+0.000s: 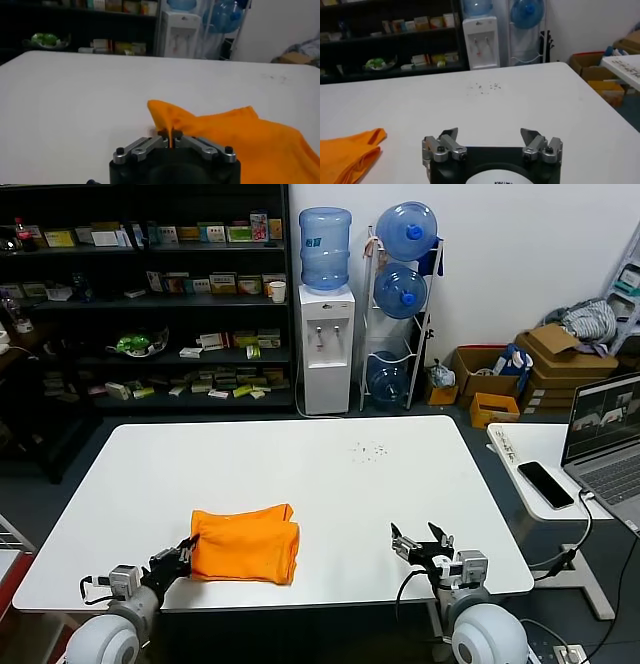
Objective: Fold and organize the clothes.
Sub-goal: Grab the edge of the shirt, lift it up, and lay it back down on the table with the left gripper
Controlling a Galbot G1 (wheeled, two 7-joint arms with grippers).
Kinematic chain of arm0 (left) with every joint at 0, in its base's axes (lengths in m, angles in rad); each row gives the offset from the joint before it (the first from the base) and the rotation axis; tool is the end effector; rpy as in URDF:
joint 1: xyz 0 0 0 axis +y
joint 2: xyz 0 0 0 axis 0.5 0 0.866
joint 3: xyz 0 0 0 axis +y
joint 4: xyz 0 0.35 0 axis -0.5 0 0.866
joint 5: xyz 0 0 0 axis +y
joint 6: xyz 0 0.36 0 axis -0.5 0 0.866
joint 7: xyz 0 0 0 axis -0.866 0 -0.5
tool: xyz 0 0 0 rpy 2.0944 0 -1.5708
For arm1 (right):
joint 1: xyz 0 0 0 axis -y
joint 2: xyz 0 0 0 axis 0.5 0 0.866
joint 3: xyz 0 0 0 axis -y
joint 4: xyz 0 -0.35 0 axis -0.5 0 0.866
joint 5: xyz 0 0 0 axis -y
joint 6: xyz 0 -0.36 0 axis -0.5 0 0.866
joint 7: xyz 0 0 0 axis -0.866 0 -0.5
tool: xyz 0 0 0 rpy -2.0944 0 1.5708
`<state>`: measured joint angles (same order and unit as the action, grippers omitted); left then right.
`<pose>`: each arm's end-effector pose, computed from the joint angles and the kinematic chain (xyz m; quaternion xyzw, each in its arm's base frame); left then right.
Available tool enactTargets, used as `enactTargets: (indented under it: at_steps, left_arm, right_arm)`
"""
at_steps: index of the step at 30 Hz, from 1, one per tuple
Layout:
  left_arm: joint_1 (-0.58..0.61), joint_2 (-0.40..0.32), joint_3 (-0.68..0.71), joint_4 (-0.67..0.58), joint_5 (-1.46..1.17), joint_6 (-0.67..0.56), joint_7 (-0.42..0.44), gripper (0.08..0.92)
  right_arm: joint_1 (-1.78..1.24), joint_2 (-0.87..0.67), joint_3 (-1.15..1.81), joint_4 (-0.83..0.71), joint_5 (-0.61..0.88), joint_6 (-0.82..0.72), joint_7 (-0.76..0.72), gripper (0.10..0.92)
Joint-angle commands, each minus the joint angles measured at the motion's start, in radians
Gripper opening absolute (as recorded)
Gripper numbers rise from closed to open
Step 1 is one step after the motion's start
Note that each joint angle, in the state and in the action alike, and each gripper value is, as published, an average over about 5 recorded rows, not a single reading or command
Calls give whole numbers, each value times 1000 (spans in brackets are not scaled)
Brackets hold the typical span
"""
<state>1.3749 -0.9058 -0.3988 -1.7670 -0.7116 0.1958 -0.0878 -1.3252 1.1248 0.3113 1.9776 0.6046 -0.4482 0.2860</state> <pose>0.2521 0.1381 -0.3469 -0.0652 -0.9722 0.0267 0.2235 0.2512 -0.0267 -0.2977 0.0609 -0.9677 -0.0483 0.2397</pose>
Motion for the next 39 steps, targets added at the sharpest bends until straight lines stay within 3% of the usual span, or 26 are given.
enactTargets:
  at_steps: [1,5,10,15,18,23,28,34,39]
  left_arm:
    - [64,53,-108,-308,85,105,-123,123]
    - [119,191,-244,-301,51,169,-147,123]
    - [228,325,-441,-107,57,148,-83,123]
    - [260,372,-539,77,75,91,-36,123]
    - [263,360,-540,22,22,88,-45,123]
    - [186,286,-358,-245,-225,150,-183,123]
    - [-65,121,85,-438,-471,194,-394,123]
    - [-356,-145,463,-324,-527,190,-514,123]
    - [-452,-226,573,-230,-505,201,-533,123]
  right_arm:
    - [26,2,-14,-20,3,8,-1,823]
    - [48,2,-30,-29,8,15,-4,823]
    - [62,-2,-41,-28,16,25,-10,823]
    - [68,-4,-39,-28,22,32,-14,823]
    - [64,0,-36,-30,18,35,-14,823]
    - [43,14,-18,-18,6,32,-8,823]
    - [6,19,15,12,-3,20,9,823]
    - [-28,35,57,34,-4,1,32,823]
    - [-33,48,66,32,-5,-4,40,823]
